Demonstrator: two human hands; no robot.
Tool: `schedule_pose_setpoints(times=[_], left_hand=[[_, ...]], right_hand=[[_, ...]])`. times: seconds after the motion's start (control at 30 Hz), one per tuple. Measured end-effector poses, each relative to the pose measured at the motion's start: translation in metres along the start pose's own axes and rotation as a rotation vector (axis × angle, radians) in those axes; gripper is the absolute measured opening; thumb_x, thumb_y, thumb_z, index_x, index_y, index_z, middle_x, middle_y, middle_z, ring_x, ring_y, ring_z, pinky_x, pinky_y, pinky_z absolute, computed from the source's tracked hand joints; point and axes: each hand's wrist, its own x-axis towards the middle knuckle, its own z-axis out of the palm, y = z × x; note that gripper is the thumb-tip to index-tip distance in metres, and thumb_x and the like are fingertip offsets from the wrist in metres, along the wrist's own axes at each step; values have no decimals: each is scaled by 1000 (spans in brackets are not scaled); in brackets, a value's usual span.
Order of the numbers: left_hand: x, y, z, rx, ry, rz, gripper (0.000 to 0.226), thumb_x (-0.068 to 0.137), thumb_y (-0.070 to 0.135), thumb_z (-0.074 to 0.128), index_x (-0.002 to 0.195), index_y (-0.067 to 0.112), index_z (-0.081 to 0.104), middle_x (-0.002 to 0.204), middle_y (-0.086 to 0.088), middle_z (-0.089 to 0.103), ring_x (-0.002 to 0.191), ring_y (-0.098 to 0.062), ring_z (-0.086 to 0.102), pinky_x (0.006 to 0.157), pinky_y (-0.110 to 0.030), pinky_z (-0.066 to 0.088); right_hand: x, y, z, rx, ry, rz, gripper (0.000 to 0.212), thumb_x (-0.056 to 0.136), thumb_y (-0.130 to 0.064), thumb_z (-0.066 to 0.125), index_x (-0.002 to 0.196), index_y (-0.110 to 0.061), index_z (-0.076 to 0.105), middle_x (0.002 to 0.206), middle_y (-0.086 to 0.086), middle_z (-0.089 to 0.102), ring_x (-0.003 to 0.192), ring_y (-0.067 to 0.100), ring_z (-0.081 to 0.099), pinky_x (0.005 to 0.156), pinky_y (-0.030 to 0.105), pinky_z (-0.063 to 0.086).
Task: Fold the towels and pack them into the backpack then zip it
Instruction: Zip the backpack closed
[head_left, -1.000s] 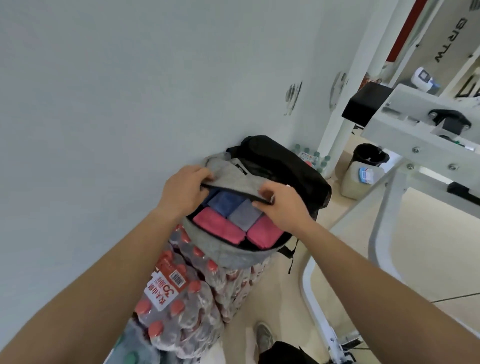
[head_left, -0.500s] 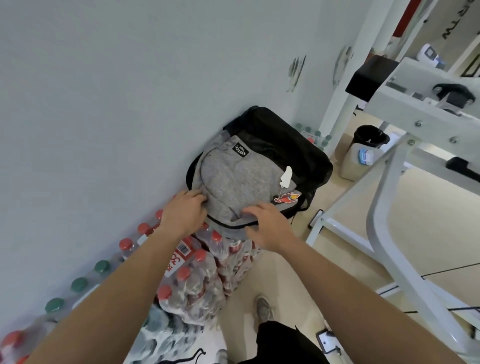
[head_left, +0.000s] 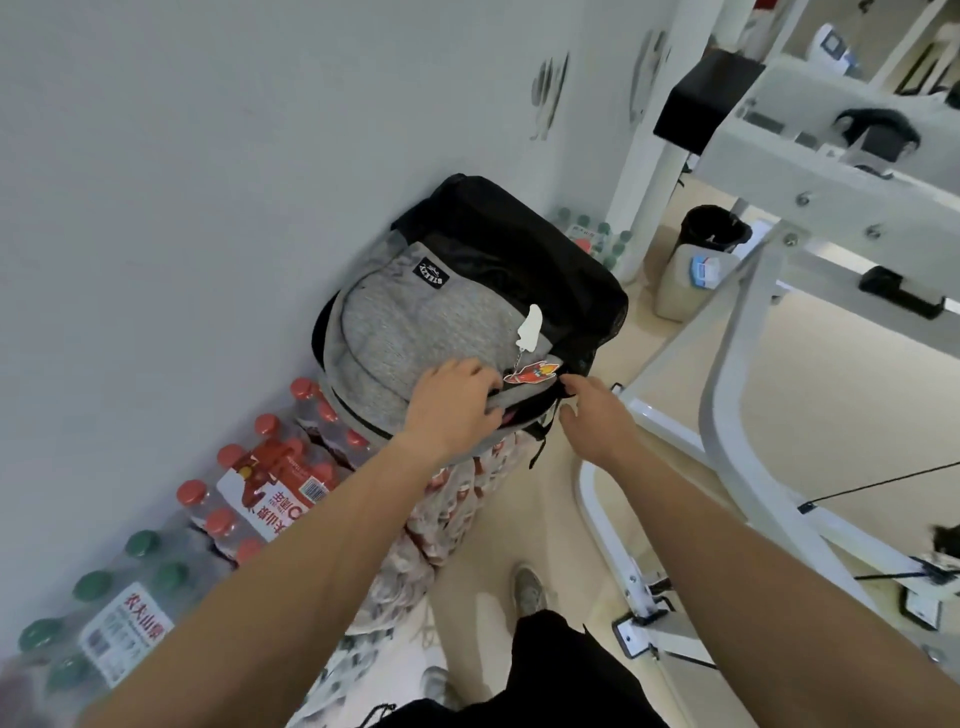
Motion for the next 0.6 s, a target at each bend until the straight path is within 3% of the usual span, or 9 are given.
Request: schedule_pose_setpoints(times=[0.07,0.2,0.43,0.6], left_hand=[[10,9,11,31,-17,-18,35,87,45,60,117,29,58,117,5,58,113,-20,52,93,-37,40],[26,22,29,102,-26,-39,35,86,46,64,115,29,55,114,2,56,110,-22,53,91,-37,43],[37,10,33,98,24,-130,15,90,36,61,102,27,61,99,3,61,91,-22,60,69,-34,49],[38,6,32,43,26,-167,13,88,36,65,99,30,62,98,8,63,85,-19,61,62,-29,42]], right_hand=[[13,6,2,25,-4,-8,43,94,-11,46,136,-18,53,128,10,58,116,31,55,97,42,46],[37,12,13,-96,54,-4,18,95,-19,45,101,-16,61,99,7,61,95,33,60,72,40,48],[48,19,26,-203,70,2,19,97,-31,48,102,-17,60,98,7,65,95,31,61,63,32,37],[53,14,32,-292,88,25,21,97,-36,47,97,-18,58,94,6,68,88,31,66,58,31,36]])
